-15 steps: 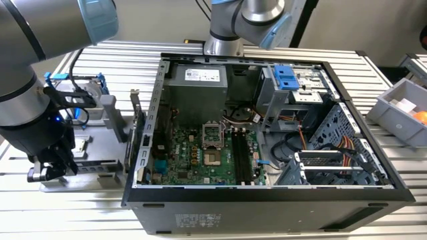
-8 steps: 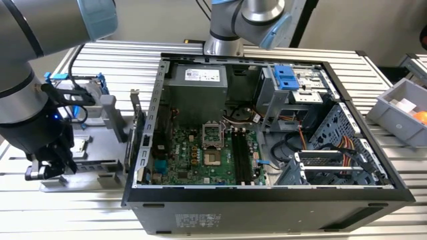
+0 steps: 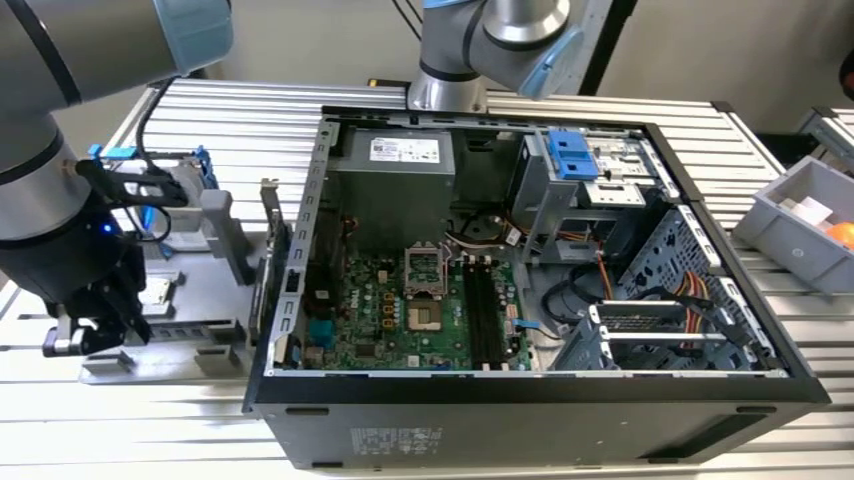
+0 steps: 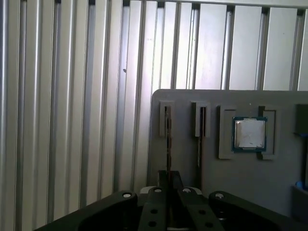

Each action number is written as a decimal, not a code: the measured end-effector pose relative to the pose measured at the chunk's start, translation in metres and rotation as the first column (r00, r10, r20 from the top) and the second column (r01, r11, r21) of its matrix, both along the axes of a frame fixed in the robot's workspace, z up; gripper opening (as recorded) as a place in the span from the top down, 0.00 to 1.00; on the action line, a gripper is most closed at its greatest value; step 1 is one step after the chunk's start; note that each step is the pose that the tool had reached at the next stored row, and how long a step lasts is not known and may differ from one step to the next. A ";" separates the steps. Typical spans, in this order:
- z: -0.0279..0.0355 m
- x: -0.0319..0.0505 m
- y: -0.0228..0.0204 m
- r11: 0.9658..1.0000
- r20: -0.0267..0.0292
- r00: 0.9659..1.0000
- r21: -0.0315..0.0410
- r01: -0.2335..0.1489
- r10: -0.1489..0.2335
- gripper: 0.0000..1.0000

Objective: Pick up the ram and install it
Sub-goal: 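Pick up the ram and move it above insertion slot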

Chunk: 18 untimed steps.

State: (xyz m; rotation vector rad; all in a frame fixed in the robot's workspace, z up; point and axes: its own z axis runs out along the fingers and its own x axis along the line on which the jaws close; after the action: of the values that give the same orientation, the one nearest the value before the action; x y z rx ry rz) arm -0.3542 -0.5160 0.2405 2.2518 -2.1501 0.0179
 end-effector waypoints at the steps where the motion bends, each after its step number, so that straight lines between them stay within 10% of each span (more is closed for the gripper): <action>1: 0.0020 0.0000 0.0000 1.000 0.000 1.000 0.000 0.001 -0.001 1.00; 18: 0.0206 0.0000 0.0000 1.000 0.000 1.000 0.000 0.012 -0.012 1.00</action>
State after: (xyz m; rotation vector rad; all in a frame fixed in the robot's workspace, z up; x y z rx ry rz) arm -0.3542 -0.5160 0.2611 2.2381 -2.1638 0.0181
